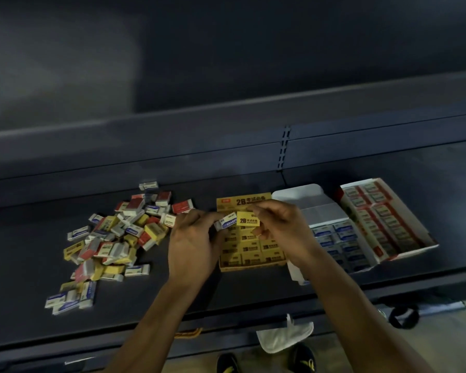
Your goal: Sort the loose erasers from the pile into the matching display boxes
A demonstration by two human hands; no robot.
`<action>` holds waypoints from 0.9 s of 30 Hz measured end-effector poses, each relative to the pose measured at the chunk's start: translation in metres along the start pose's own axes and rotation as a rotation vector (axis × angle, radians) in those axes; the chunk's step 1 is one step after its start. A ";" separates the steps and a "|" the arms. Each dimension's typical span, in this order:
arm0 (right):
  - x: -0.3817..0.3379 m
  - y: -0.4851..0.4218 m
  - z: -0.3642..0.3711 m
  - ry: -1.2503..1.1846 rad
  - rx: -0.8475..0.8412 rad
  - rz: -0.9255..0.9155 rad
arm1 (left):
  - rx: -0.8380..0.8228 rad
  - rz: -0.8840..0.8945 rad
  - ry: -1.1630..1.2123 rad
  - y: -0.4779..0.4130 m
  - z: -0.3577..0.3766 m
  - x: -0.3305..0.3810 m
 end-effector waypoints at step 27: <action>0.007 -0.026 -0.029 1.055 0.132 -0.172 | -0.084 -0.106 0.004 0.020 0.027 0.013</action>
Point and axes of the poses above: each hand's wrist, its own y-axis away from the middle knuckle, its own z-axis out of the palm, x = y × z, the point moved 5 cm from there along -y, towards the middle knuckle, and after that the axes turned 8 degrees about -x, right-handed, at the moved point
